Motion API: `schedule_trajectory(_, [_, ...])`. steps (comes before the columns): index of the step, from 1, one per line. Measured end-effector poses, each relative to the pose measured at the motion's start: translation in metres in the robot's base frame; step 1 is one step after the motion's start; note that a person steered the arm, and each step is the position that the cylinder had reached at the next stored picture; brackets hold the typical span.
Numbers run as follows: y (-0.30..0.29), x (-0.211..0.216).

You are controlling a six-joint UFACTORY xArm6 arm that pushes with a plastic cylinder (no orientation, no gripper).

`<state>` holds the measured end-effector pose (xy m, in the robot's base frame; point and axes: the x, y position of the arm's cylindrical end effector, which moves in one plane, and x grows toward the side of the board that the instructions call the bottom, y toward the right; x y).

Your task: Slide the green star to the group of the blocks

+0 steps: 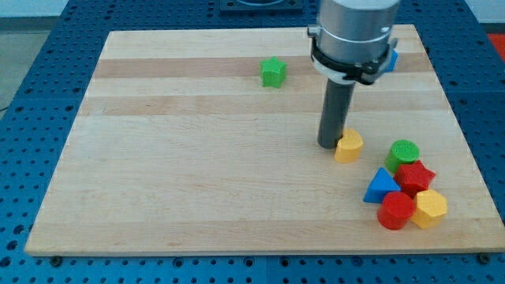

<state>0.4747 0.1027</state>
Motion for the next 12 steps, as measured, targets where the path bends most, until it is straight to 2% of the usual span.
schedule_trajectory(1, [0.023, 0.021])
schedule_trajectory(2, [0.034, 0.024])
schedule_trajectory(3, [0.034, 0.018])
schedule_trajectory(4, [0.022, -0.025])
schedule_trajectory(5, [-0.029, -0.03])
schedule_trajectory(6, [-0.111, -0.037])
schedule_trajectory(7, [-0.166, -0.09])
schedule_trajectory(8, [-0.191, -0.146])
schedule_trajectory(9, [-0.181, -0.173])
schedule_trajectory(10, [-0.13, -0.163])
schedule_trajectory(11, [-0.075, -0.121])
schedule_trajectory(12, [-0.066, -0.108])
